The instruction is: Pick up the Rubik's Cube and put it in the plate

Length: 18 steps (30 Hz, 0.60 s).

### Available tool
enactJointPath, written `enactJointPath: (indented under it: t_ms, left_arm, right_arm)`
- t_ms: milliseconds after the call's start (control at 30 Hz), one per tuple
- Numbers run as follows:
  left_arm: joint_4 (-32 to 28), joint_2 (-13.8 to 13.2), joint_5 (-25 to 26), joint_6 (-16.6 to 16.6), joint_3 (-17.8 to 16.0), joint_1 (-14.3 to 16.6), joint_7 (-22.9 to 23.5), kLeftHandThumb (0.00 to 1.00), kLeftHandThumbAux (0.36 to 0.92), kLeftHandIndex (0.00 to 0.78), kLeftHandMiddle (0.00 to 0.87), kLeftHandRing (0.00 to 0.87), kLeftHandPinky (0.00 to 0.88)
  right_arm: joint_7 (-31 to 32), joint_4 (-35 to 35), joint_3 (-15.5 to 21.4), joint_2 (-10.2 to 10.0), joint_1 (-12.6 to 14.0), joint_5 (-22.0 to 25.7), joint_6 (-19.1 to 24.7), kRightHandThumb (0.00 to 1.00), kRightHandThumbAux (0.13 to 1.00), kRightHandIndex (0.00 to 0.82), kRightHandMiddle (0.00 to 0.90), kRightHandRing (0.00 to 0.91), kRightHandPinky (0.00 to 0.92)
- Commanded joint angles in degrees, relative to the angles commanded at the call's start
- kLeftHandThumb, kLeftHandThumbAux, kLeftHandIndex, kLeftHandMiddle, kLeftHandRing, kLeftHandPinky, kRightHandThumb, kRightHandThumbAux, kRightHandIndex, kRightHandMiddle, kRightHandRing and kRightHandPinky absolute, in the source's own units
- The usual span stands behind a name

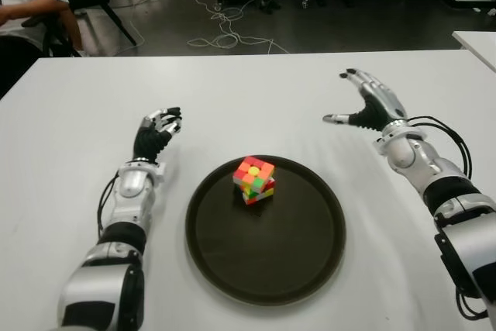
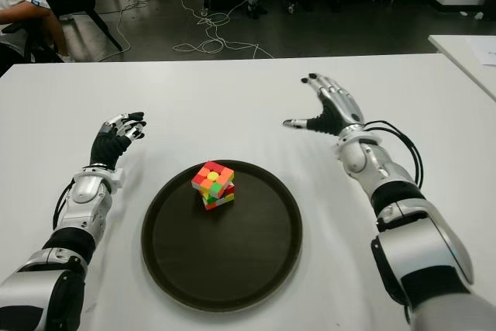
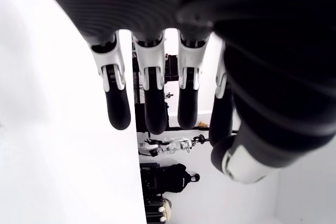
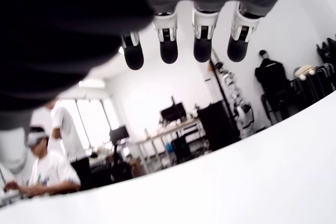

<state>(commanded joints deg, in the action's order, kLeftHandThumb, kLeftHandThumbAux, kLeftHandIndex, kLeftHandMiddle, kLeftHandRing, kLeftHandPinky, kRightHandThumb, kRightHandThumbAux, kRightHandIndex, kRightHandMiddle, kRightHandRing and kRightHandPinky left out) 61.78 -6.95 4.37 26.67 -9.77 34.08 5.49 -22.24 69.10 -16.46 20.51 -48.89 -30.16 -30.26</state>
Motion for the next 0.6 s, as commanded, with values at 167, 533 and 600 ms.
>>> enactJointPath:
  t_ms: [167, 533, 600]
  left_arm:
    - [-0.1, 0.3, 0.4, 0.1, -0.3, 0.0, 0.4, 0.683, 0.722, 0.399, 0.236, 0.232, 0.267]
    - [-0.9, 0.5, 1.3, 0.1, -0.6, -0.3, 0.6, 0.684, 0.724, 0.399, 0.243, 0.242, 0.276]
    - [-1.0, 0.5, 1.0, 0.1, -0.4, -0.5, 0.2, 0.684, 0.723, 0.399, 0.243, 0.242, 0.272]
  right_arm:
    - [-1.1, -0.1, 3.7, -0.7, 1.0, 4.3, -1.9, 0.029, 0.544, 0.011, 0.045, 0.058, 0.070]
    - [8.9, -7.1, 16.5, -8.9, 13.0, 23.7, -11.0, 0.136, 0.664, 0.116, 0.198, 0.222, 0.254]
    - [10.4, -11.1, 17.4, -10.5, 16.3, 26.0, -11.5, 0.154, 0.677, 0.129, 0.211, 0.233, 0.262]
